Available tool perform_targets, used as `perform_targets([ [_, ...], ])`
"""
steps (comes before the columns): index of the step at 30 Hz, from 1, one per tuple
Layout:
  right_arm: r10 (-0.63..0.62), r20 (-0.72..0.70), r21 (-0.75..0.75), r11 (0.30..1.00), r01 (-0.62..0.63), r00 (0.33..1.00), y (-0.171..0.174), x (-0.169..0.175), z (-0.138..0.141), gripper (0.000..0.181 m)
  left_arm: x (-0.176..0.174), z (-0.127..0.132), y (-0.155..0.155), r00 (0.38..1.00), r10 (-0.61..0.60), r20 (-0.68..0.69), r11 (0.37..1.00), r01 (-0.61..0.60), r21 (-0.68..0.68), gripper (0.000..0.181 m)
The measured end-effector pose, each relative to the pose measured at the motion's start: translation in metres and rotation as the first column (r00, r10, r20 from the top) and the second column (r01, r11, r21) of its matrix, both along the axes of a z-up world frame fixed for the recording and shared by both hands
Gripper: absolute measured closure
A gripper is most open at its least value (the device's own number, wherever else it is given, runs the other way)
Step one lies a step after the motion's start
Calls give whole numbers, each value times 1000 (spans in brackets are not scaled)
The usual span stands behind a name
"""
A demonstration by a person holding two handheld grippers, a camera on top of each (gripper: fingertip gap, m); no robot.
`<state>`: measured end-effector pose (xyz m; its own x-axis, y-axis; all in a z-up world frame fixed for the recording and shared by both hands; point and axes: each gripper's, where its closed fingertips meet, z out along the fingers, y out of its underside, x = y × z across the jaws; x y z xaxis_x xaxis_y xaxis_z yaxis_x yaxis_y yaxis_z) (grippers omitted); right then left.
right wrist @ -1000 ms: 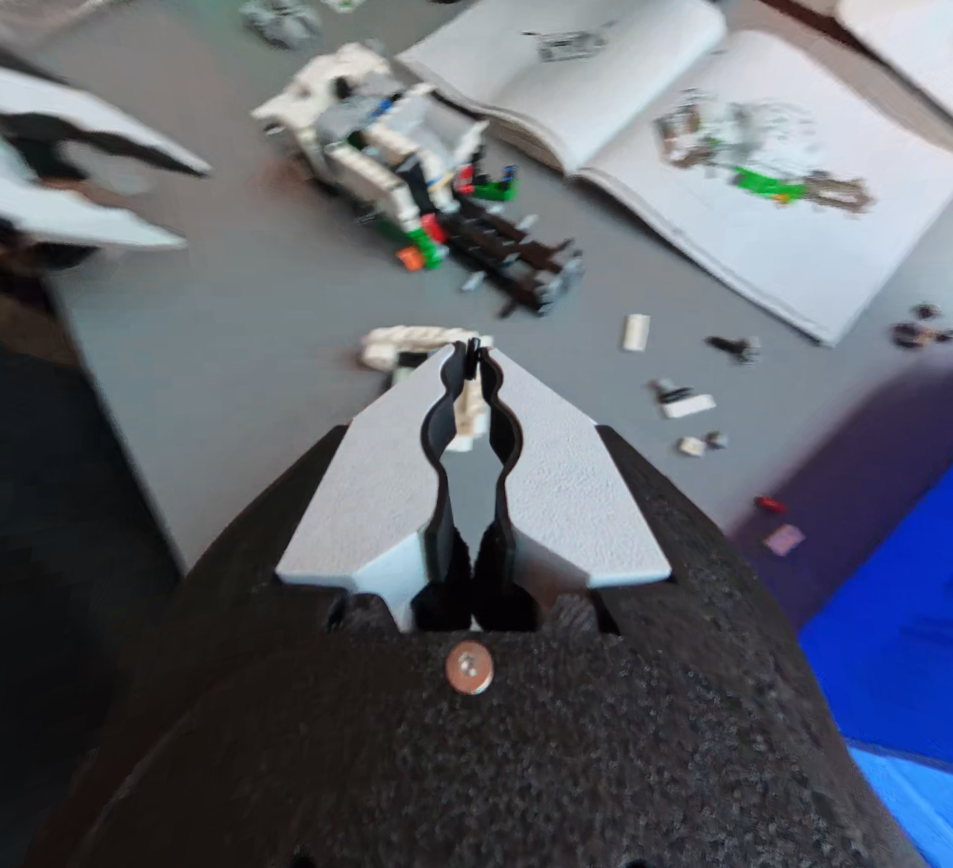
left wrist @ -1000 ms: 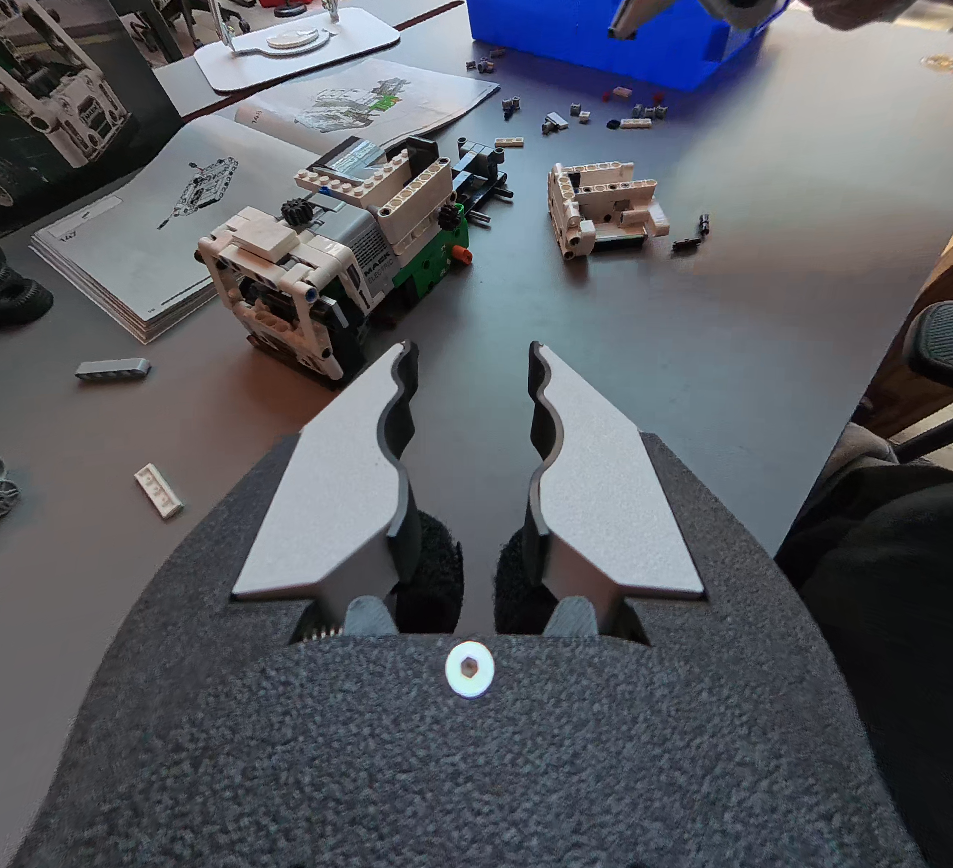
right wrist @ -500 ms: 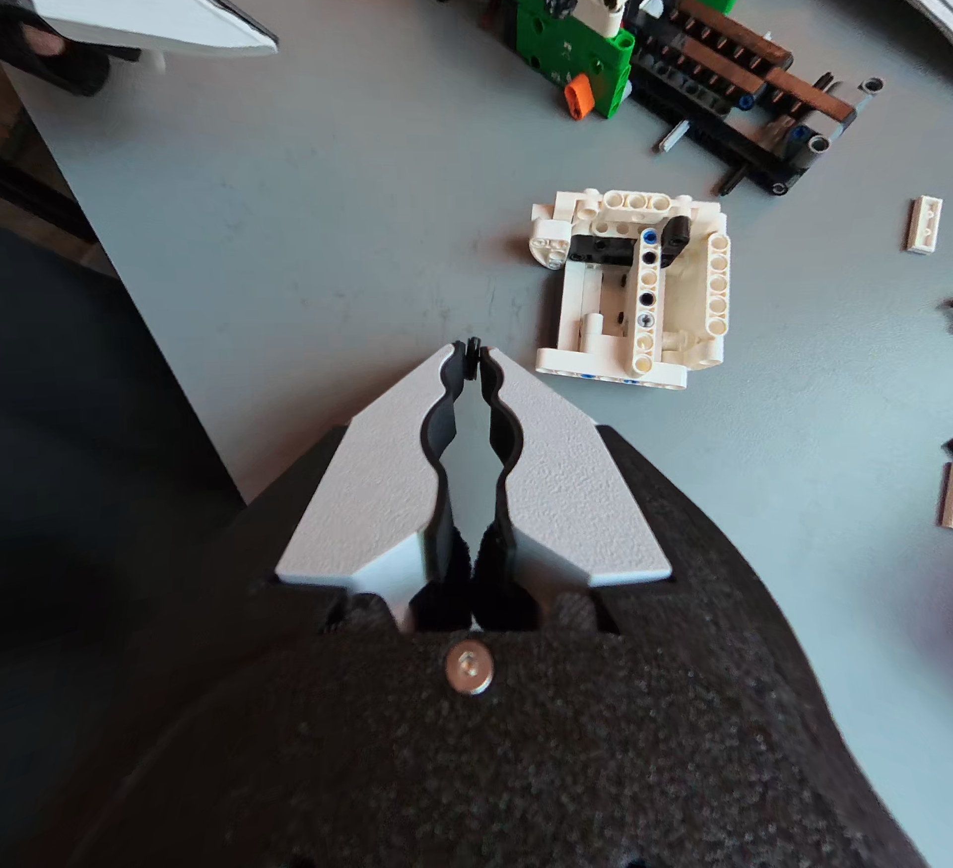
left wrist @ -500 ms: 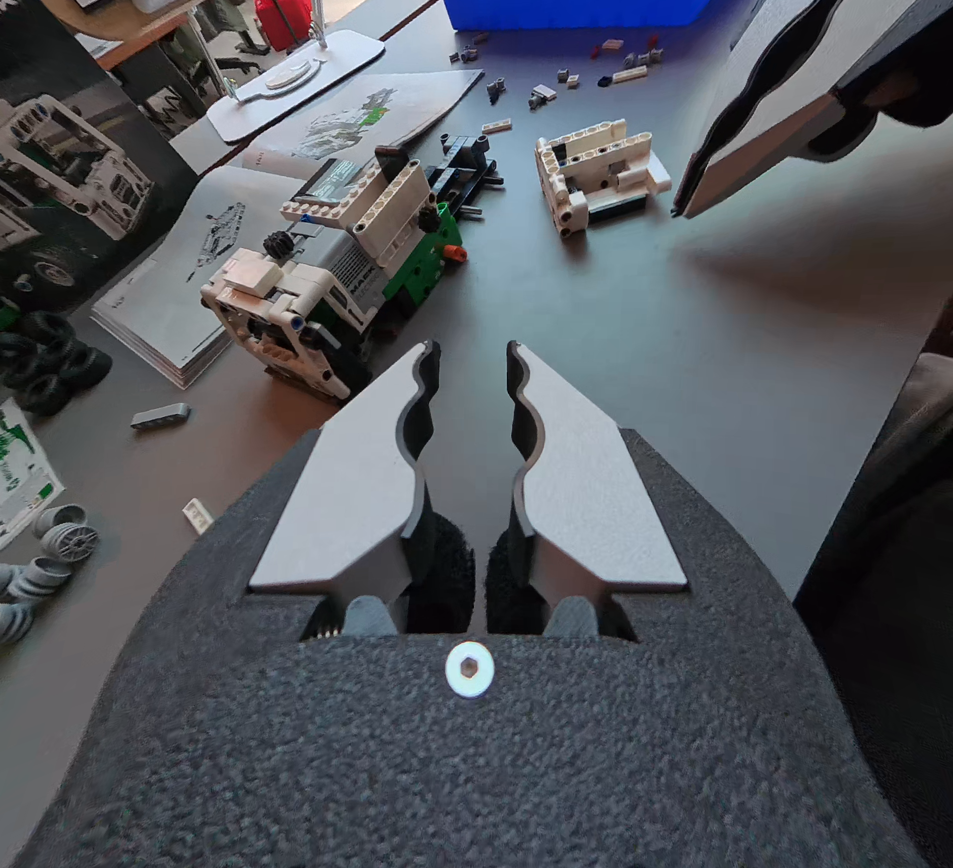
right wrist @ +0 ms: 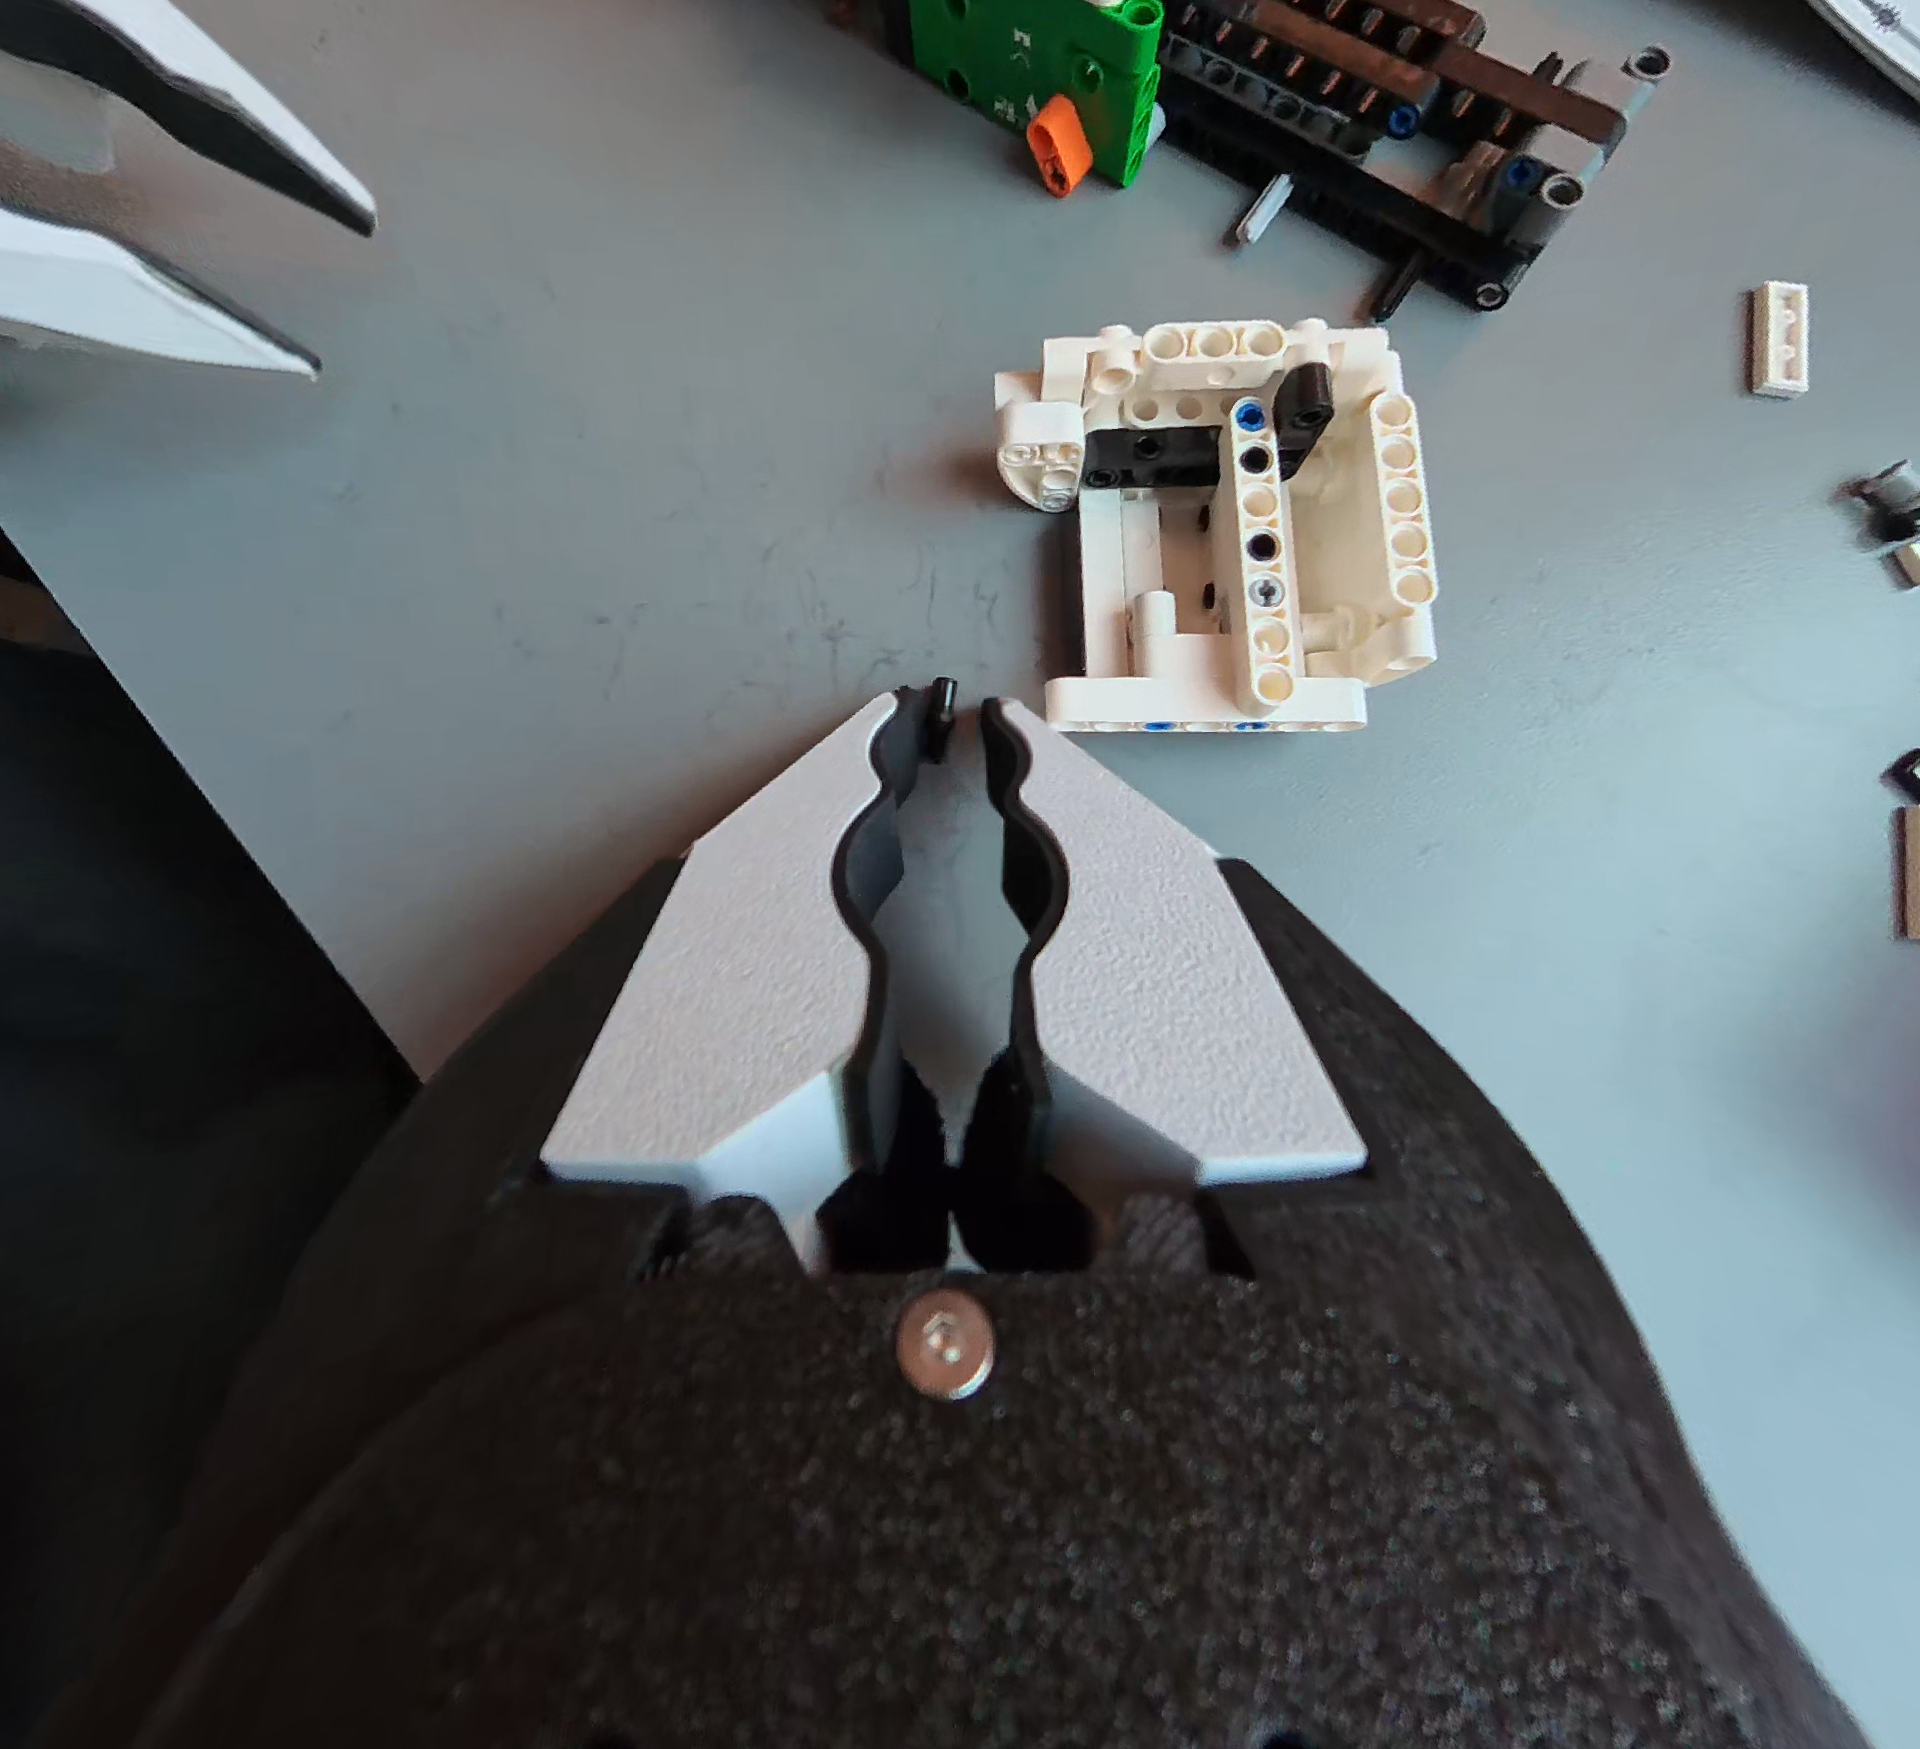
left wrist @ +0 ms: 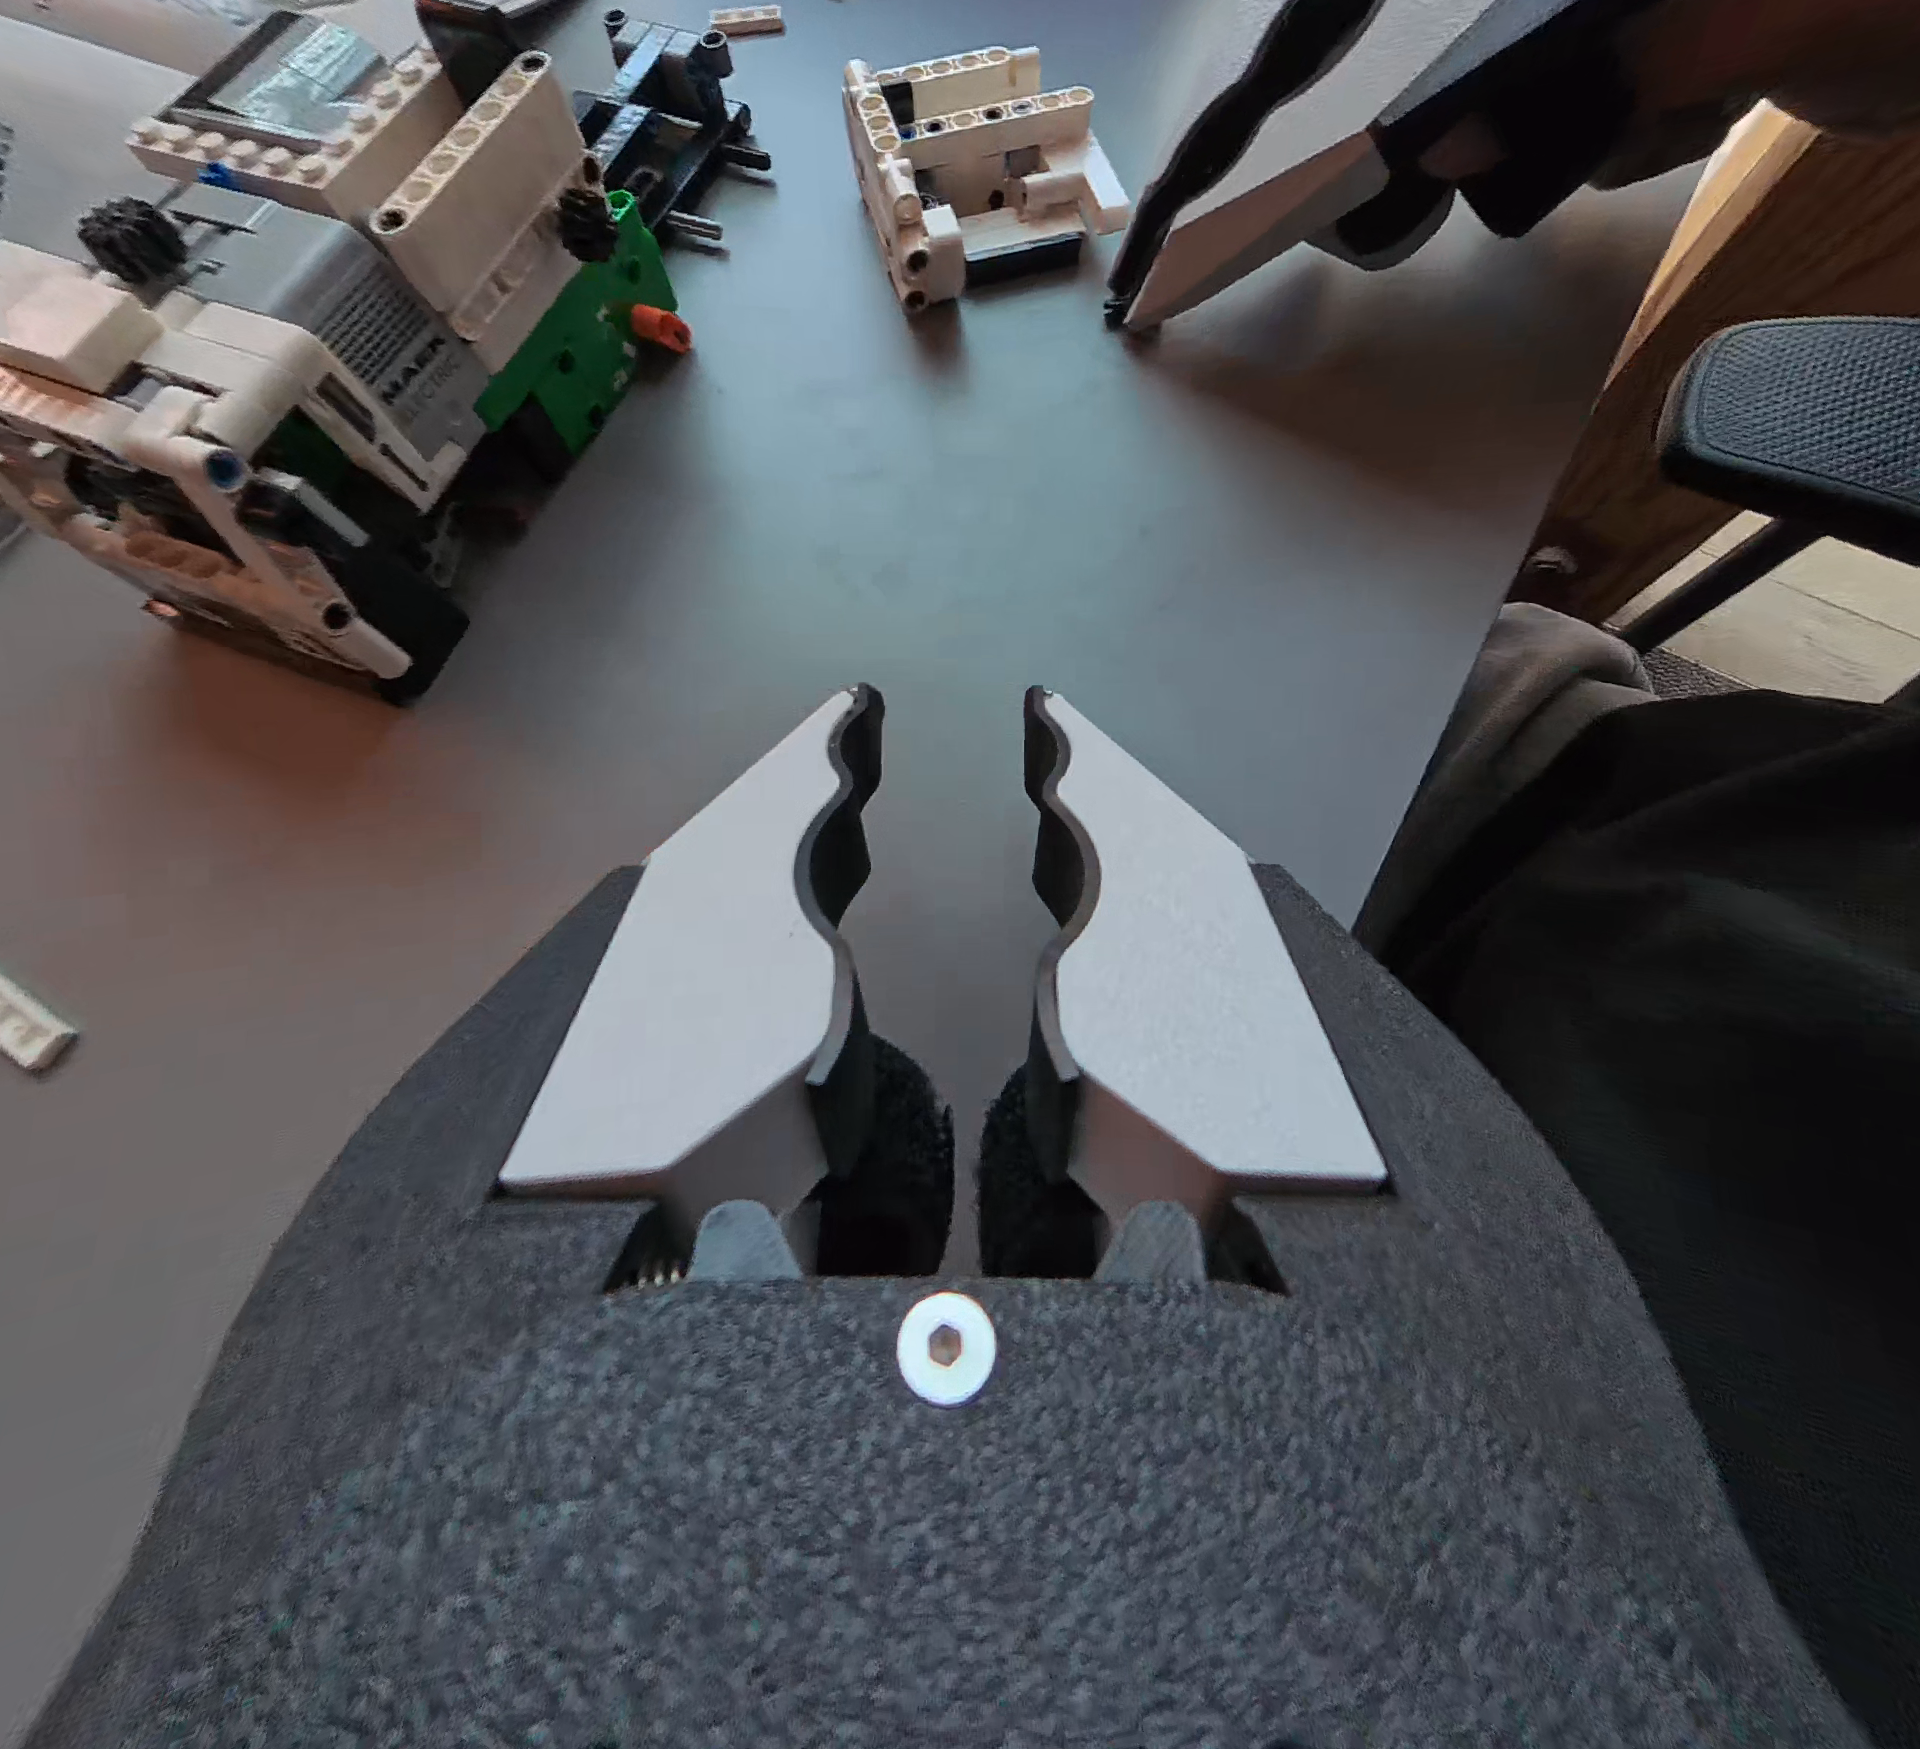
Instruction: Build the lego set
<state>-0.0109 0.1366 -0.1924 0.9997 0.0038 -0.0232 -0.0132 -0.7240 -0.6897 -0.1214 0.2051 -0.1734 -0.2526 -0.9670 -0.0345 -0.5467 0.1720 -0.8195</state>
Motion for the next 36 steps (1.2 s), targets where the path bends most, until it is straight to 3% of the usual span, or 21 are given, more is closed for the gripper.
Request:
perform_targets([
  [3,-2,-8,30,1000,2,1000,-4,-2,10,159,7,2,-10,1000,4,2,999,-4,-34,154],
  [7,5,-24,96,995,-3,1000,-16,1,27,159,12,9,-22,999,23,37,998,-20,-64,154],
  [13,-10,-3,35,999,10,1000,-15,-1,7,160,11,12,-42,998,26,62,996,-21,-86,155],
  [18,7,-18,57,998,-6,1000,-9,-13,5,162,5,9,-52,998,19,53,994,-13,-110,164],
  [23,-16,-18,59,998,17,1000,-6,-10,2,163,-3,16,-60,999,-11,52,985,20,-173,159],
  [33,32,-11,68,997,-31,999,-3,-12,0,177,-2,7,-46,1000,-8,-18,985,5,-175,154],
  [36,98,97,57,993,-103,991,-1,-14,0,178,0,3,-45,996,-37,-78,963,15,-268,148],
])
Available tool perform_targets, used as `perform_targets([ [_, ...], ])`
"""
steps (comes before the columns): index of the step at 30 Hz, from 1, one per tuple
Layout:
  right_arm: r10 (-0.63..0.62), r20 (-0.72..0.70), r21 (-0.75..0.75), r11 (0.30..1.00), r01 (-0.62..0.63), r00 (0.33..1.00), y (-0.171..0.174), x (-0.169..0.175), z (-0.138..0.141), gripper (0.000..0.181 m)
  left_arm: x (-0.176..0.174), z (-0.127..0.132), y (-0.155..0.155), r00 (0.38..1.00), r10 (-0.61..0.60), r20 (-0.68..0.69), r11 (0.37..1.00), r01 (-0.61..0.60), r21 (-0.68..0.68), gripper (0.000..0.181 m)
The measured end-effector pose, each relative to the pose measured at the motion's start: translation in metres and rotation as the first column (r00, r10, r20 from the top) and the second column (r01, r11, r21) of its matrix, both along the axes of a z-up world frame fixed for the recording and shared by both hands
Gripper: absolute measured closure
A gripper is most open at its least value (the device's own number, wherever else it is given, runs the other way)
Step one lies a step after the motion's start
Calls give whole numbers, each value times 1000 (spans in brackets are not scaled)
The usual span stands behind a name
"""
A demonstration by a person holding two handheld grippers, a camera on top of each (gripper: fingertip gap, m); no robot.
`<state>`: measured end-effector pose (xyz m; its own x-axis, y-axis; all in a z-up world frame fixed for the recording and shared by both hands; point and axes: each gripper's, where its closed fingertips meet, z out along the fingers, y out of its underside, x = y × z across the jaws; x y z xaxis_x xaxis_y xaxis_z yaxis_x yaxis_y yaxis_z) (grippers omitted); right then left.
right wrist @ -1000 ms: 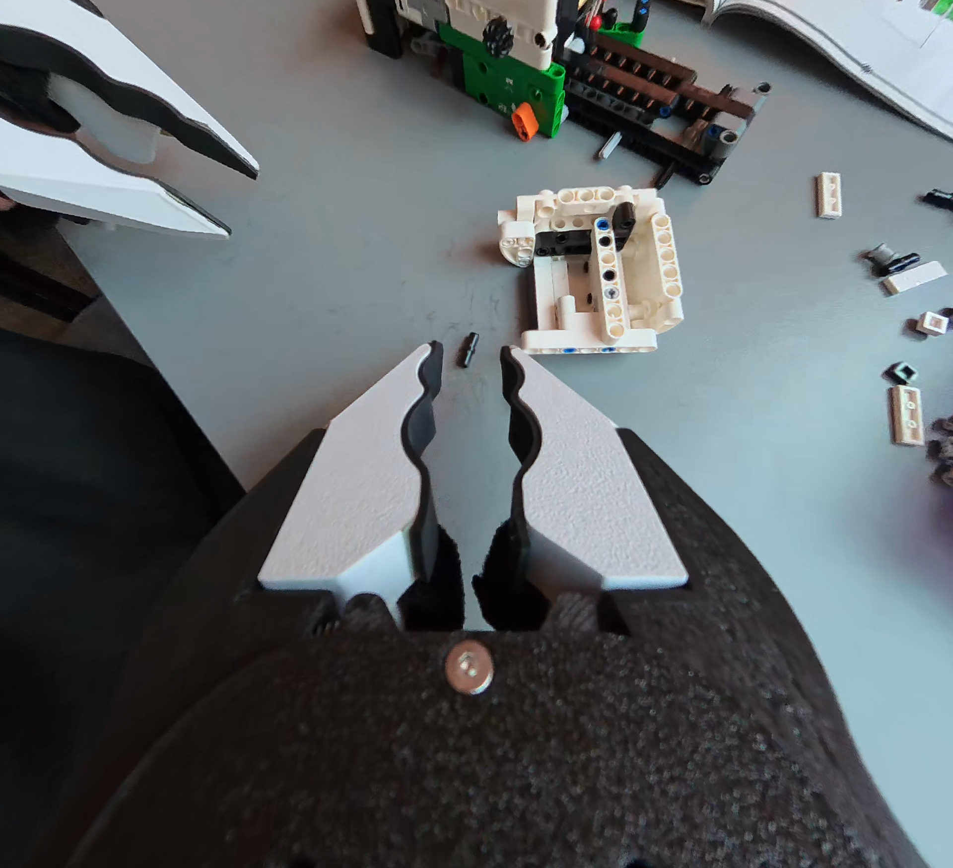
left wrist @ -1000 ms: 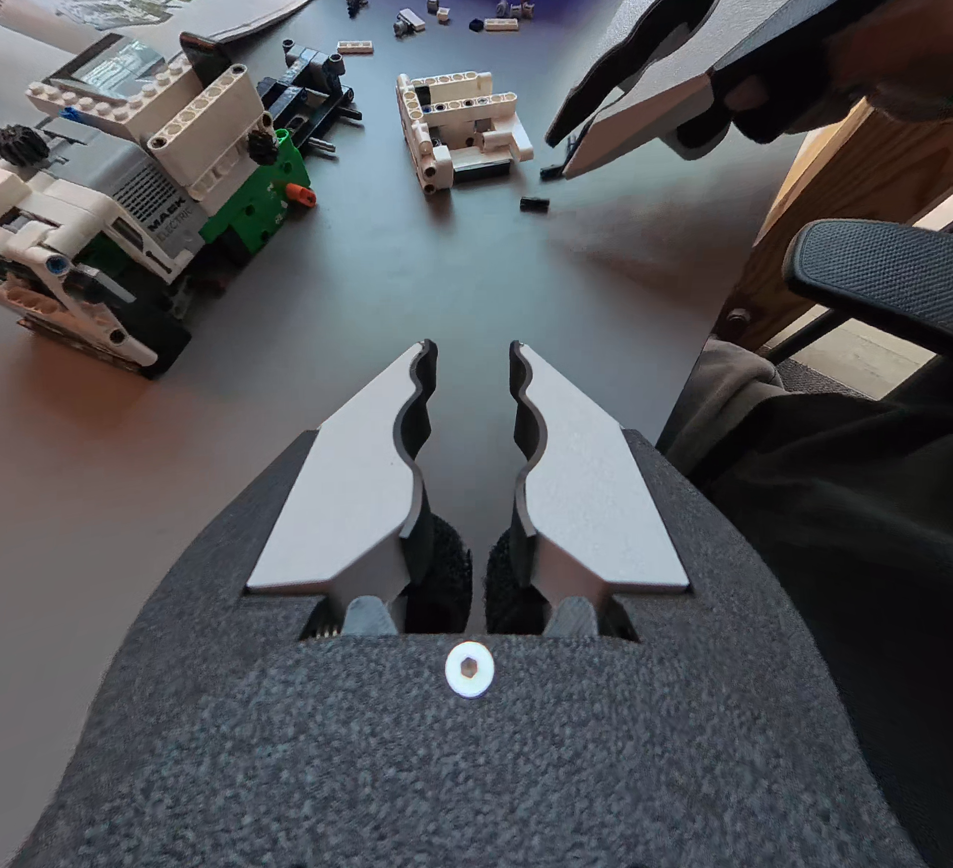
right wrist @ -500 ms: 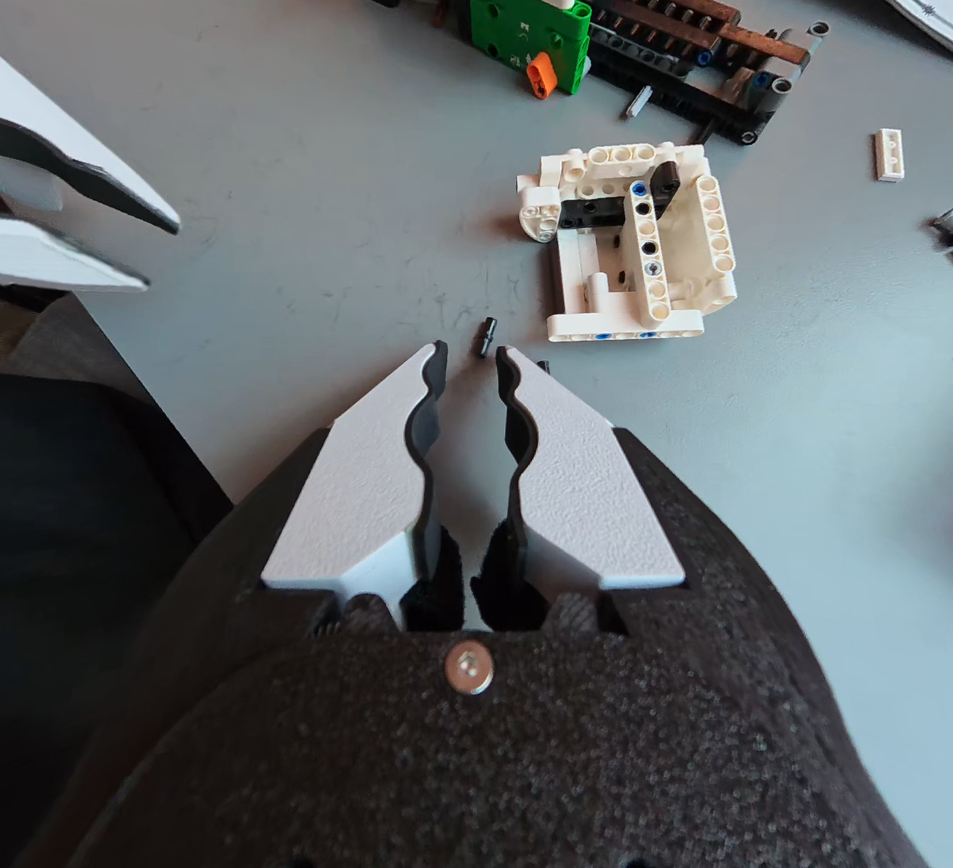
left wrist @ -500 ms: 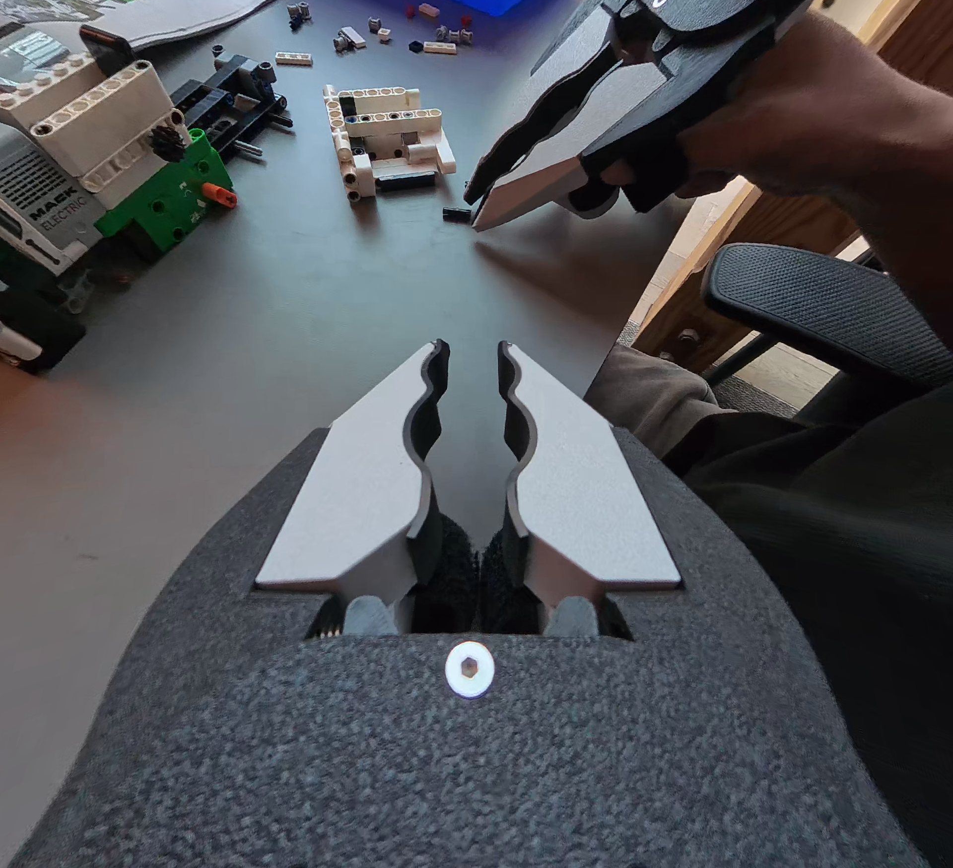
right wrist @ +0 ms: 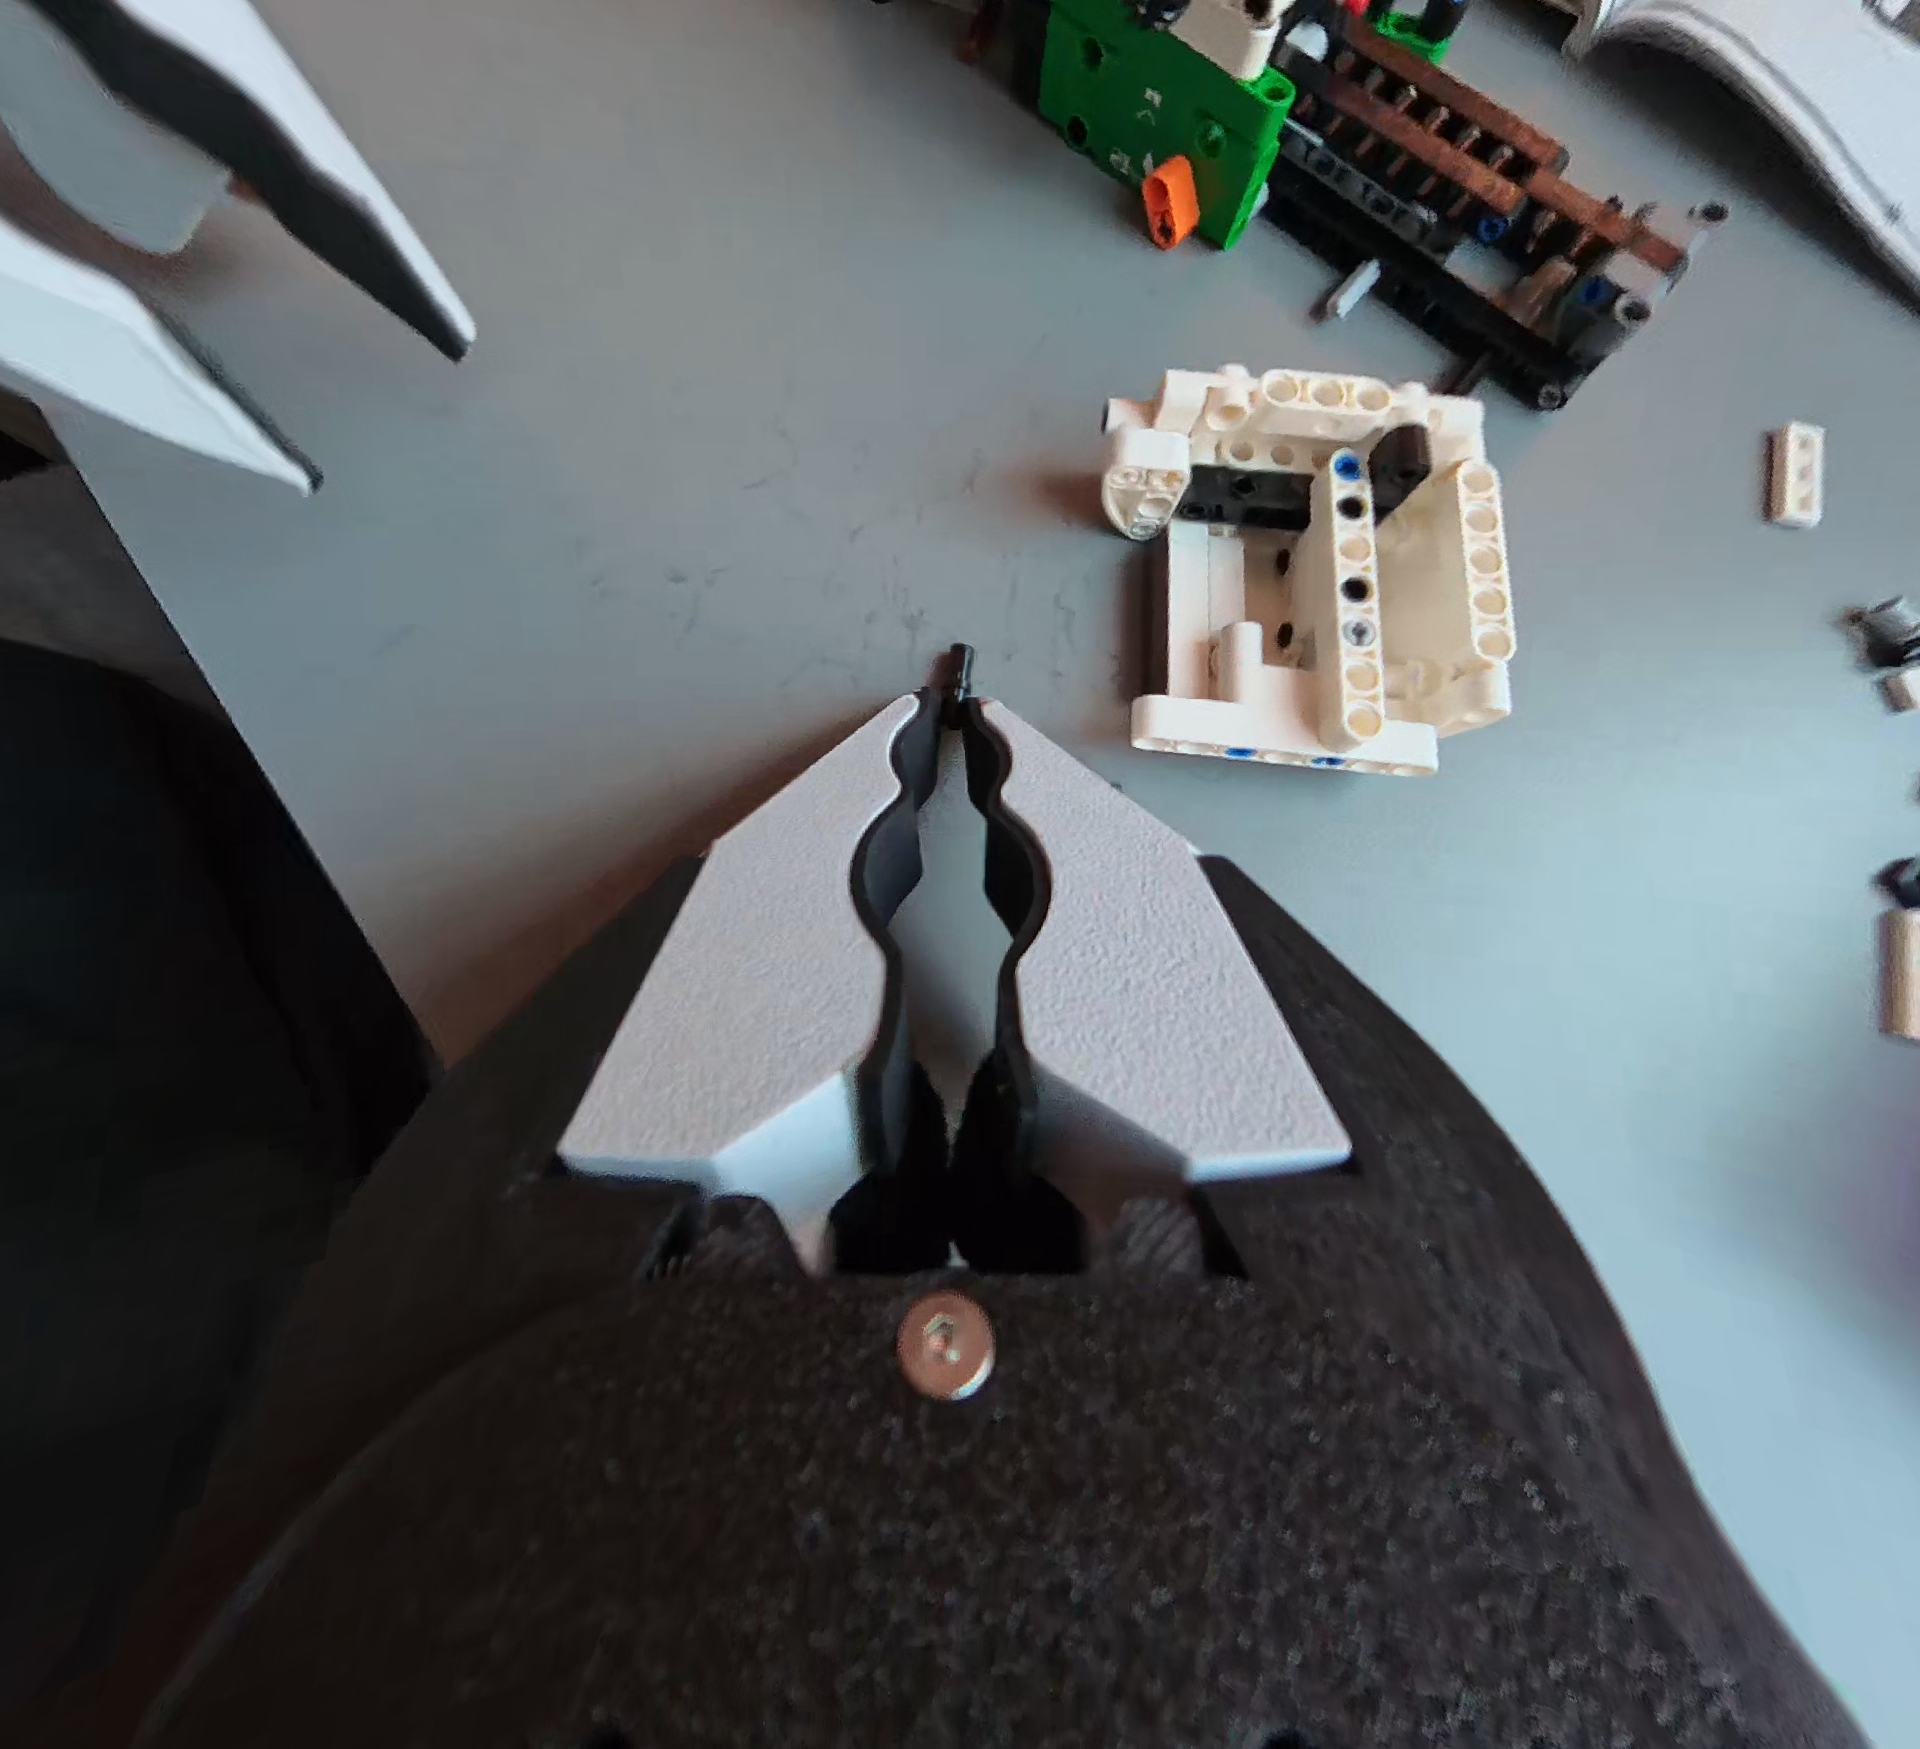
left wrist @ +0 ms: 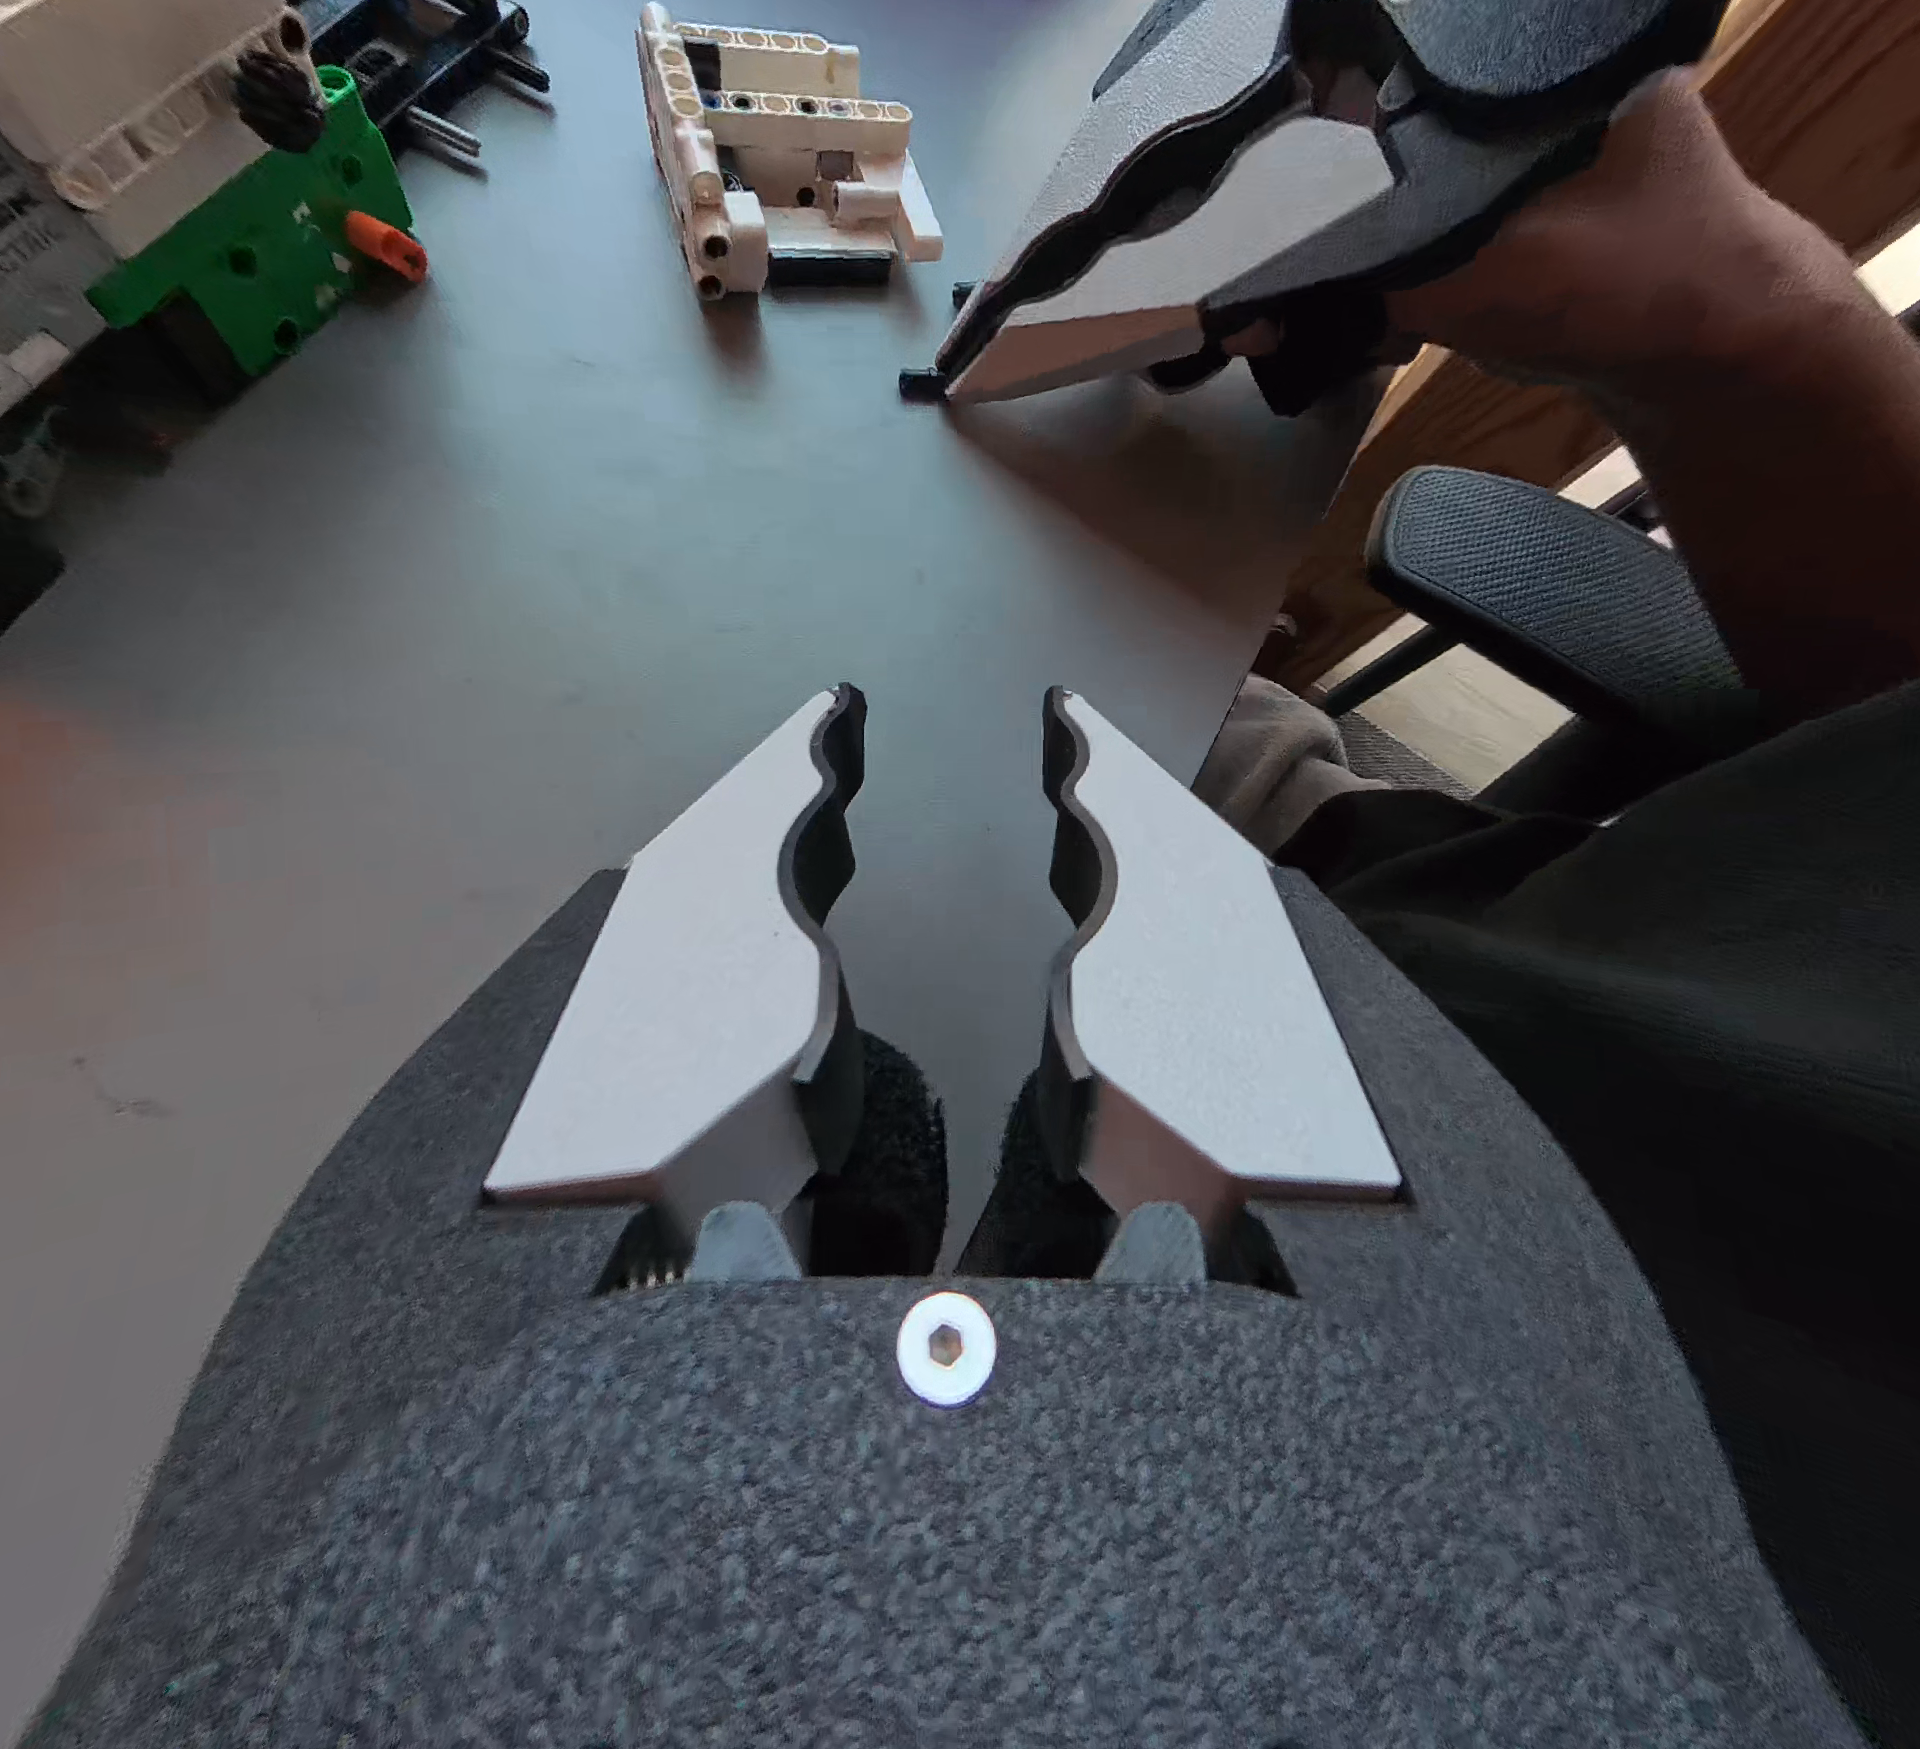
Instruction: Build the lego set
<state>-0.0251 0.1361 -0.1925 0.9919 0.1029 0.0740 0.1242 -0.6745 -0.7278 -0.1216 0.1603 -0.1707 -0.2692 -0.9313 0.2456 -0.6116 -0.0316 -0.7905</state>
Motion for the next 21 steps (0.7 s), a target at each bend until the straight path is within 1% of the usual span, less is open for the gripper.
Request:
perform_targets([
  [2,60,127,6,998,-62,990,4,1,4,178,4,3,6,1000,3,-13,999,-4,-53,148],
  [4,121,253,68,987,-142,960,14,-1,19,178,10,10,13,1000,4,-4,996,-5,-88,147],
  [5,150,294,102,977,-187,944,19,-4,28,178,15,16,16,1000,-4,12,994,5,-110,147],
  [7,238,318,174,937,-303,918,28,-19,43,179,24,27,18,999,-36,36,988,41,-152,148],
  [10,333,375,280,849,-448,865,36,-39,62,178,38,33,20,996,-80,39,980,86,-178,151],
  [11,340,405,299,828,-474,849,37,-41,65,178,42,34,19,995,-90,37,977,96,-192,152],
  [13,350,456,305,803,-513,818,39,-44,66,178,46,39,15,992,-115,47,958,124,-260,155],
  [17,341,524,334,760,-557,780,41,-51,71,178,45,46,5,983,-168,67,887,181,-425,158],
  [19,349,535,323,757,-568,769,41,-52,67,178,46,47,4,982,-172,81,870,189,-456,164],
  [21,345,545,318,758,-569,764,41,-51,66,178,47,45,7,984,-159,79,876,177,-449,171],
])
